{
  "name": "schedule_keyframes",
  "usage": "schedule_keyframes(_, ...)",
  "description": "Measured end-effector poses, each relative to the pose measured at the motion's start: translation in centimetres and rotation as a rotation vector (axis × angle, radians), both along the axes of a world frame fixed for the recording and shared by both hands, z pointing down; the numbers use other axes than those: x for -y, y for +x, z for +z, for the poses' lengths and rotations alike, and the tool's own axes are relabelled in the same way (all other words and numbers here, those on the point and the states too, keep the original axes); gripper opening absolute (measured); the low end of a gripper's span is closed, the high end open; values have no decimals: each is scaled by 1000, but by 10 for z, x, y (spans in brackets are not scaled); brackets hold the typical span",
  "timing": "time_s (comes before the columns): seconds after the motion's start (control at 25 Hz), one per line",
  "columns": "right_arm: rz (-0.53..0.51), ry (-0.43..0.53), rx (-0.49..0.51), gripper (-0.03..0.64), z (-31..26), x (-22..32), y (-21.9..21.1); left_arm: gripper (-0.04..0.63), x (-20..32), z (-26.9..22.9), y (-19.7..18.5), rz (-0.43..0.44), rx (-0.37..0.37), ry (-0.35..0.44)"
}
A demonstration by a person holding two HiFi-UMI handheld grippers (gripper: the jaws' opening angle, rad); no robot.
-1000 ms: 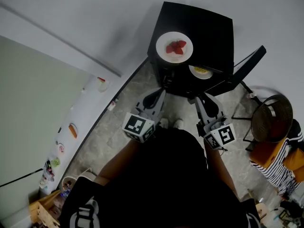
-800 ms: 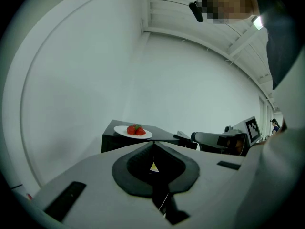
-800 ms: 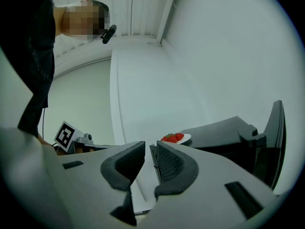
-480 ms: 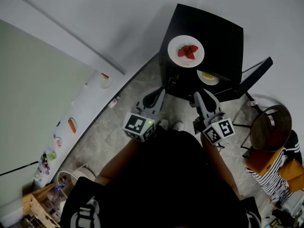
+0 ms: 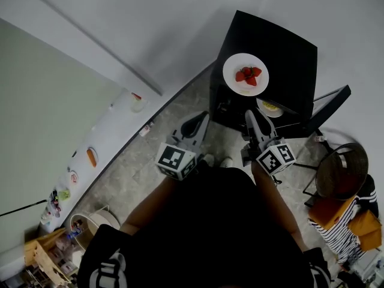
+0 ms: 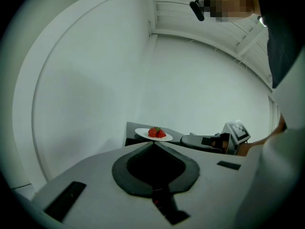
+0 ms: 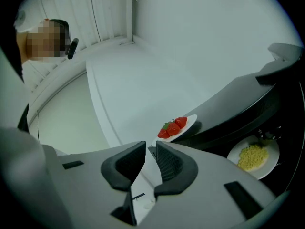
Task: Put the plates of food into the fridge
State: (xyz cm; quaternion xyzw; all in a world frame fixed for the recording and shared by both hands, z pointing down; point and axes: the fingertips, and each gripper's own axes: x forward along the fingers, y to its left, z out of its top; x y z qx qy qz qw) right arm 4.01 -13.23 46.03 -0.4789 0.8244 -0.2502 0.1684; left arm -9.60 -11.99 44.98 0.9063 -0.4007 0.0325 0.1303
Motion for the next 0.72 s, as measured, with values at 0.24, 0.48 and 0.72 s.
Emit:
schedule_keyframes(0.24, 16, -93, 171, 84, 15, 23, -2, 23, 7, 5, -11, -12, 5, -16)
schedule_keyframes(0.48, 30, -167, 360, 84, 18, 41, -4, 23, 14, 5, -20, -25, 4, -21)
schedule_keyframes(0.72, 51, -209, 490, 84, 19, 51, -3, 23, 15, 3, -25, -33, 0, -22)
